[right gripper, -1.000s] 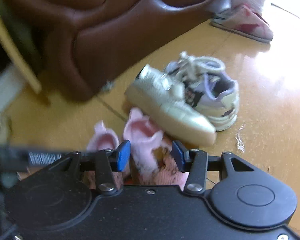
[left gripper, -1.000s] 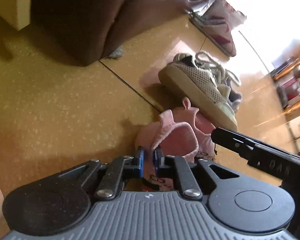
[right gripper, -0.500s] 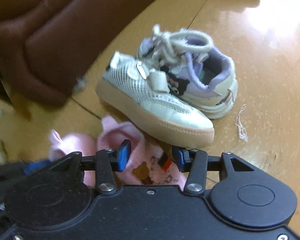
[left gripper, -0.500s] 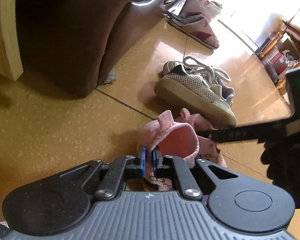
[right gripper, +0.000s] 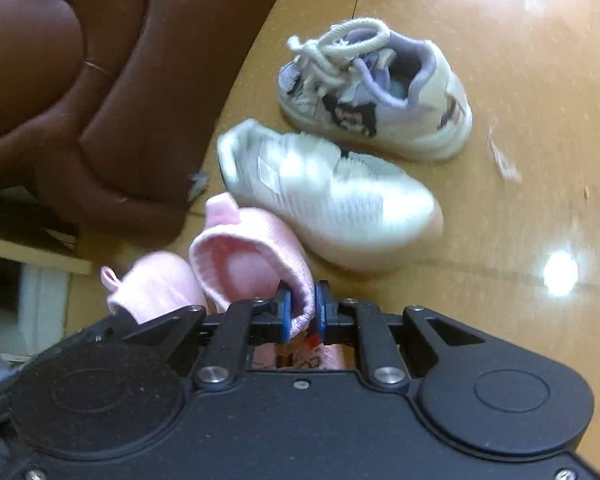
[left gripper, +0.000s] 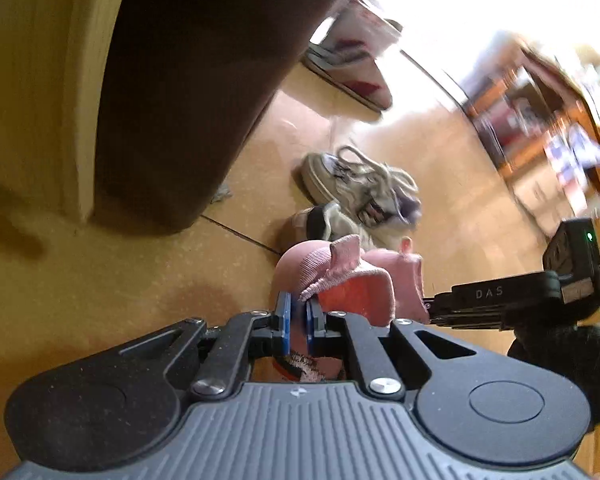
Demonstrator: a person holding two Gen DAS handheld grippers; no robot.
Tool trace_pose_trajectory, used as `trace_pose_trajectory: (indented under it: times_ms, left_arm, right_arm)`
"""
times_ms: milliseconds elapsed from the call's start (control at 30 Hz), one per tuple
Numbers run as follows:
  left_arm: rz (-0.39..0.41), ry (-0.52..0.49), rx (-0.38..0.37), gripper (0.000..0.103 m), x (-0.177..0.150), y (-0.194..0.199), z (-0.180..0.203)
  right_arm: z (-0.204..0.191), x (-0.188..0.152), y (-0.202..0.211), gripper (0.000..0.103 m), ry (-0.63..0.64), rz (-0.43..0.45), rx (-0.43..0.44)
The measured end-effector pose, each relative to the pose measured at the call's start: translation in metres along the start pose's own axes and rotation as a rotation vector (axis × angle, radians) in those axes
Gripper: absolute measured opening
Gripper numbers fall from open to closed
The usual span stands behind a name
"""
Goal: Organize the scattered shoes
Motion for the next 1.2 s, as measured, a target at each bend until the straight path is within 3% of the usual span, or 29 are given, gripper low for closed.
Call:
trace_pose_trajectory:
  times_ms: [133,200,333,433,667,800,967,1033,1067,1200]
  left_arm:
    - [-0.044,-0.078,0.008,0.007,0.003,0.009,-0.003]
    - [-0.094,-0.152,0.027,0.007,0.003,0.006,0.000]
    - [-0.162,-0.198,0.050,0.007,-0.004,-0.012,0.003]
    - [-0.188,-0.247,0.112,0.006,-0.009,-0.025,0.008]
    - [-0.185,-0.274,0.161,0.006,-0.010,-0.045,0.016]
    - [-0.199,-0.274,0.172,0.007,-0.019,-0.061,0.024]
    - [-0.191,-0.308,0.224,0.016,-0.023,-0.062,0.029]
    - [-0.176,-0.335,0.273,0.038,-0.024,-0.060,0.031]
    - [-0.172,-0.337,0.289,0.042,-0.025,-0.058,0.031]
    - [-0.233,-0.394,0.267,0.044,-0.034,-0.055,0.033]
  right_arm:
    - [-0.010,-0.023,-0.004,0.013,-0.053,-0.023,-0.022]
    - [-0.005,-0.043,-0.007,0.013,-0.157,0.002,-0.022]
    - [-0.006,-0.064,-0.023,0.012,-0.262,0.012,-0.016]
    - [-0.016,-0.067,-0.031,0.013,-0.254,0.023,-0.027]
    - [-0.013,-0.068,-0.052,0.014,-0.291,0.042,-0.055]
    - [-0.016,-0.063,-0.058,0.023,-0.259,0.027,-0.080]
    - [-0.019,-0.059,-0.052,0.045,-0.237,0.018,-0.080]
    - [-0.024,-0.058,-0.044,0.048,-0.223,0.026,-0.080]
    - [-0.026,-0.058,-0.041,0.050,-0.213,0.031,-0.085]
    - [-0.034,-0.060,-0.040,0.058,-0.159,0.034,-0.101]
Point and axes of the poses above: each gripper's, at about its wrist camera, not at the fingertips, and y roughly against the way its jaws point, z to its right, x to its top, the point moved 1 cm from there along -y, roughly the way its jaws point, and after that the axes turned 9 degrees about x, right-handed, at the moved point
